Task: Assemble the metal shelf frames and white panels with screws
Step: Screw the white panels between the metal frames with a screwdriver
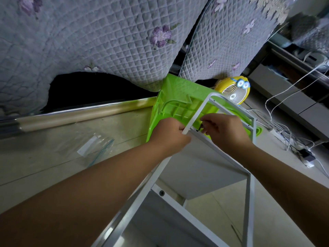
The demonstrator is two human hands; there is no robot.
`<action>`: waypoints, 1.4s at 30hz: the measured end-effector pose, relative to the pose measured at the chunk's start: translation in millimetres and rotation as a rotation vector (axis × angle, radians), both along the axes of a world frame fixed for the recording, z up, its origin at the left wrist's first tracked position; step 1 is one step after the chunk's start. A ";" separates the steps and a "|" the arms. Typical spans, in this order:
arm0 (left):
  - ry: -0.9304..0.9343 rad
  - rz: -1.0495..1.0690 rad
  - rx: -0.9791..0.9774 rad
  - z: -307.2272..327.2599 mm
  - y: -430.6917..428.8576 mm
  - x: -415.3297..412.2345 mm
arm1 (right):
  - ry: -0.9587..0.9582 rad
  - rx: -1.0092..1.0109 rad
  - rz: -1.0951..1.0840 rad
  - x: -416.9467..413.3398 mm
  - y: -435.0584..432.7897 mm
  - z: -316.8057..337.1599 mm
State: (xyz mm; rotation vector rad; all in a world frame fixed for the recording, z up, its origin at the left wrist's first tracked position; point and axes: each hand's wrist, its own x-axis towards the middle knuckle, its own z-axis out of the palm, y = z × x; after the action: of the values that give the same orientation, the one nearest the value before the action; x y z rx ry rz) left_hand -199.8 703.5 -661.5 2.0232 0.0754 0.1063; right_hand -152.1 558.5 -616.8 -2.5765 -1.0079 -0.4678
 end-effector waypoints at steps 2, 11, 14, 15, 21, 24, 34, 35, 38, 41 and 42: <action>-0.018 -0.011 0.018 0.6 0.8 -0.4 | 0.014 0.068 -0.019 -3.6 -0.9 -3.3; -0.019 0.006 0.020 4.3 -0.8 -3.0 | -0.144 0.045 0.007 -7.7 -0.8 -18.0; -0.007 0.013 0.020 4.1 -1.1 -3.2 | -0.135 0.061 -0.014 -8.2 -3.8 -20.5; -0.005 0.013 0.018 4.0 -1.2 -3.2 | -0.128 0.060 -0.006 -8.2 -4.5 -19.2; 0.010 0.023 0.019 1.4 -0.5 -0.8 | -0.183 -0.210 0.133 -2.4 -3.1 -4.2; -0.001 0.022 0.011 0.0 -0.4 -1.4 | -0.173 -0.220 0.121 0.4 -3.4 -3.1; -0.009 0.026 -0.043 -3.2 -0.4 0.6 | -0.015 -0.627 0.048 7.1 4.5 14.7; -0.007 0.031 -0.046 -3.8 -0.3 1.1 | 0.048 -0.606 0.038 10.5 3.2 16.1; -0.002 0.028 -0.058 -3.6 -0.9 0.9 | 0.045 -0.489 0.091 11.9 -1.8 15.1; -0.012 0.024 -0.060 -2.9 -1.0 1.0 | -0.025 -0.502 0.151 10.1 -1.7 10.8; -0.016 0.026 -0.059 -2.6 -0.8 1.0 | -0.037 -0.519 0.155 10.2 0.1 11.6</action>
State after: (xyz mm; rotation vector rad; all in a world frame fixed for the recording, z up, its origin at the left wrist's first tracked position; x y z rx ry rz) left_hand -198.8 702.6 -664.1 1.9624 0.0937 0.1350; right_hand -141.9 558.5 -605.2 -2.9015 -1.4945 -0.2341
